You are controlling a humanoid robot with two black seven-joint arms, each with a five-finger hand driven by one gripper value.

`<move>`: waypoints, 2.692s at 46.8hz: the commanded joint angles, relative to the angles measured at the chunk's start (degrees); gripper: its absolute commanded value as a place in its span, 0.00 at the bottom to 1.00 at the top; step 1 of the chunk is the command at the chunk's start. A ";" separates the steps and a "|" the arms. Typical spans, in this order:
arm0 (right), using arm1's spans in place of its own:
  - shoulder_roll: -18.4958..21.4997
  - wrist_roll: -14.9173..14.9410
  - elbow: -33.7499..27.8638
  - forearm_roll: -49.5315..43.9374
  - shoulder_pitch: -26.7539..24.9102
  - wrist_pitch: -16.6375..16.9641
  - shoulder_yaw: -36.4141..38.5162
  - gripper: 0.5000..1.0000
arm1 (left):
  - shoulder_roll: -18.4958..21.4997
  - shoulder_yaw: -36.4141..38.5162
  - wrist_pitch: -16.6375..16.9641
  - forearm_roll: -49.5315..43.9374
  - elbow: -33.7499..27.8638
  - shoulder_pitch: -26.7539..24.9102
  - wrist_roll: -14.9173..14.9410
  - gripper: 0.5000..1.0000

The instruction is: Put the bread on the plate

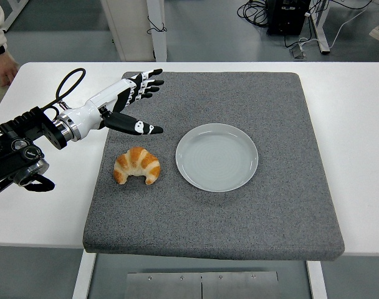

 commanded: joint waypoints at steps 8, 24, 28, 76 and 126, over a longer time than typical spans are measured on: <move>0.00 -0.06 0.00 0.00 -0.01 -0.02 0.00 1.00 | 3.45 1.84 -0.01 6.76 -3.57 0.45 2.24 0.94; 0.00 0.02 0.00 0.00 -0.01 -0.02 0.00 1.00 | 4.33 4.83 0.08 12.47 -3.75 0.62 2.24 0.94; 0.00 0.02 0.00 0.00 -0.01 -0.02 0.00 1.00 | 4.33 5.09 0.25 14.23 -3.75 1.24 2.15 0.94; 0.00 -0.06 0.00 0.00 -0.01 -0.02 0.00 1.00 | 1.69 4.48 2.71 23.02 2.05 6.78 1.54 0.94; 0.00 -0.06 0.00 0.00 -0.01 -0.02 0.00 1.00 | -0.15 4.83 3.50 22.76 3.55 7.92 0.75 0.45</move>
